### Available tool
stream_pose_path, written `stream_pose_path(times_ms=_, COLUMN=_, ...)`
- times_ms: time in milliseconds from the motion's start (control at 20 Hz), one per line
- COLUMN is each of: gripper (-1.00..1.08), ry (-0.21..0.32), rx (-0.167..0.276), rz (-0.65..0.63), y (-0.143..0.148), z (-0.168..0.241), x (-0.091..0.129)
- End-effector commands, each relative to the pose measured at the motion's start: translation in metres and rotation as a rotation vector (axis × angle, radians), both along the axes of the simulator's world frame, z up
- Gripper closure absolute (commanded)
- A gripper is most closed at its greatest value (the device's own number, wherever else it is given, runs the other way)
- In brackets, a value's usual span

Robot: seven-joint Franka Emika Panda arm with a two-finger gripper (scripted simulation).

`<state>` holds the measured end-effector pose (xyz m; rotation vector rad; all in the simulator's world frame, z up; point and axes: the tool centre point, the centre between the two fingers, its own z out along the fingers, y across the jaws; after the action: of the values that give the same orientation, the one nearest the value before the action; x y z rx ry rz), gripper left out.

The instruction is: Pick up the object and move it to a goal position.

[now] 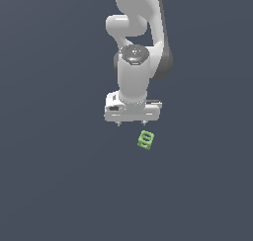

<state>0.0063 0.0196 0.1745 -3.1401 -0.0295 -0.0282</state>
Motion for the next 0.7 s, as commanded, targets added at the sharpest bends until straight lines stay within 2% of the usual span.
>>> stream_pose_path(times_ms=0, gripper=-0.92, ry=0.0, rx=0.0, rz=0.0, y=0.0, z=0.0, x=0.0)
stream_pose_path(times_ms=400, gripper=-0.92, ry=0.054, rx=-0.03, rz=-0.024, y=-0.023, z=-0.019, x=-0.014)
stream_pose_path(times_ms=650, gripper=-0.92, ry=0.053, rx=-0.029, rz=-0.026, y=-0.022, z=-0.019, x=-0.013)
